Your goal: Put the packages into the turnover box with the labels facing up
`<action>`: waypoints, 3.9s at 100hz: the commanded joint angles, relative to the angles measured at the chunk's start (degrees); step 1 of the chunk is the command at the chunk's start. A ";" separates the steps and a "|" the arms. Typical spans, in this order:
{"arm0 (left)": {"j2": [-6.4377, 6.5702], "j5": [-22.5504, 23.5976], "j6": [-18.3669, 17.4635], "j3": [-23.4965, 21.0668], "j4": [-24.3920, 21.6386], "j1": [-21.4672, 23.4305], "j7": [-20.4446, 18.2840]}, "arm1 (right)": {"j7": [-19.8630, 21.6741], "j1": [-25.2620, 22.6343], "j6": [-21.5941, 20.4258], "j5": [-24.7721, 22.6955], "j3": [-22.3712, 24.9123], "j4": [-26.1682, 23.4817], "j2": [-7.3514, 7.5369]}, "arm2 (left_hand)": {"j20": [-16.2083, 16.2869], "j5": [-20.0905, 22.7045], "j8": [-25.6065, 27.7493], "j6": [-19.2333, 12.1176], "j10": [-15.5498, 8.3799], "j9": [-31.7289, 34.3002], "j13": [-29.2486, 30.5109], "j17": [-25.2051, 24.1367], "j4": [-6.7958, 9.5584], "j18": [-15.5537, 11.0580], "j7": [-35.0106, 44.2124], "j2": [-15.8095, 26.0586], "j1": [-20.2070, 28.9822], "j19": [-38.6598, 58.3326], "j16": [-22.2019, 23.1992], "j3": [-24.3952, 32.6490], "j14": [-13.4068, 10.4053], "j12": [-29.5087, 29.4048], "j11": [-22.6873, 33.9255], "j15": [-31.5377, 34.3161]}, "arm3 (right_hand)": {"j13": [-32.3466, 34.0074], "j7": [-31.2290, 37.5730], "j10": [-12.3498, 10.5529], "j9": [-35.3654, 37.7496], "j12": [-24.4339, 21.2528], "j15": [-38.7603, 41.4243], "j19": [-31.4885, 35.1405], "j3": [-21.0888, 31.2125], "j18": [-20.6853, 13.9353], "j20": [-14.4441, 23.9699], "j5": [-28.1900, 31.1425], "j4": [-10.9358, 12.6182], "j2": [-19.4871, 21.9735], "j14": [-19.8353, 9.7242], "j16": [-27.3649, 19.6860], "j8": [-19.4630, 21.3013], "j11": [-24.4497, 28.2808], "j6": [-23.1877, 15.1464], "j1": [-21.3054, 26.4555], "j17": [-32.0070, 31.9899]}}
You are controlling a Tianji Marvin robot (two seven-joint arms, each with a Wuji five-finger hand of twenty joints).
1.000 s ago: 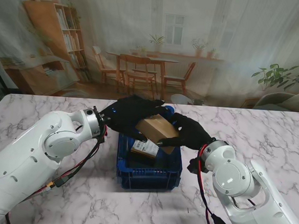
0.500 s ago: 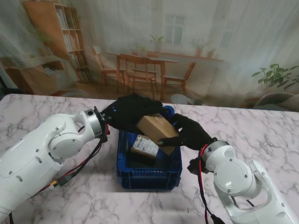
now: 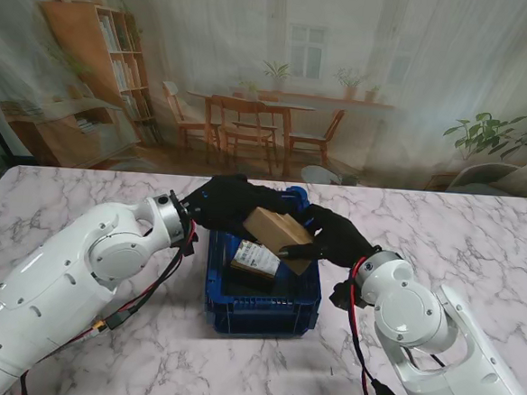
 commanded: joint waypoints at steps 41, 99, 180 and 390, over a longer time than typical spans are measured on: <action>-0.53 -7.23 5.91 0.57 -0.56 0.44 -4.41 | -6.95 -1.02 -3.25 0.78 0.98 3.09 -1.65 | 1.58 15.97 1.64 -3.56 -0.55 20.58 8.03 5.59 1.04 1.56 16.51 7.25 6.37 6.21 3.85 6.26 2.88 7.42 13.67 5.96 | -17.06 -7.65 -3.76 -18.07 -4.31 -8.71 -3.42 2.00 -0.98 2.88 -7.71 9.83 19.04 -1.02 -3.25 5.05 -7.34 -10.73 -7.90 -7.64; -0.62 -10.58 6.56 -4.97 -3.53 4.25 -4.45 | -21.65 -8.63 -33.36 -16.27 8.31 9.15 -1.87 | 1.05 15.44 1.61 -3.33 -0.54 20.45 7.76 5.24 1.05 1.63 17.15 7.31 6.05 6.80 4.08 7.48 2.83 7.29 14.02 6.50 | -19.02 -22.79 -13.36 -26.94 -8.92 -20.49 -12.53 -7.88 -2.70 3.72 -14.81 10.09 4.78 -6.20 -10.45 -5.27 -15.74 -15.35 2.15 -5.76; -1.24 -11.65 8.78 -1.63 -1.94 3.57 -2.99 | -23.94 0.53 -33.56 -9.41 -0.07 17.17 -3.34 | 0.61 15.10 1.98 -3.14 -0.57 20.05 7.30 4.82 0.66 1.51 16.79 7.55 6.15 6.64 3.91 7.48 2.95 7.20 13.88 6.29 | -8.39 15.41 -8.86 -18.11 -0.35 -4.46 1.60 12.68 -4.84 0.51 -7.98 7.78 2.79 -8.04 -4.19 17.54 4.11 -17.70 2.30 1.80; -0.66 8.81 9.82 3.64 1.43 -0.60 5.20 | -19.78 4.59 -0.32 8.57 -3.59 9.20 -6.06 | -18.43 -15.26 -20.91 16.41 10.42 -32.28 -35.80 -21.19 -2.29 -4.28 -31.14 3.73 -24.46 -32.12 -24.68 -1.45 1.12 -32.56 -8.68 -16.94 | 21.07 26.77 -10.92 19.99 4.53 17.36 9.72 13.36 1.81 4.10 7.34 2.88 14.00 -4.81 4.98 6.30 19.98 -18.66 20.80 9.08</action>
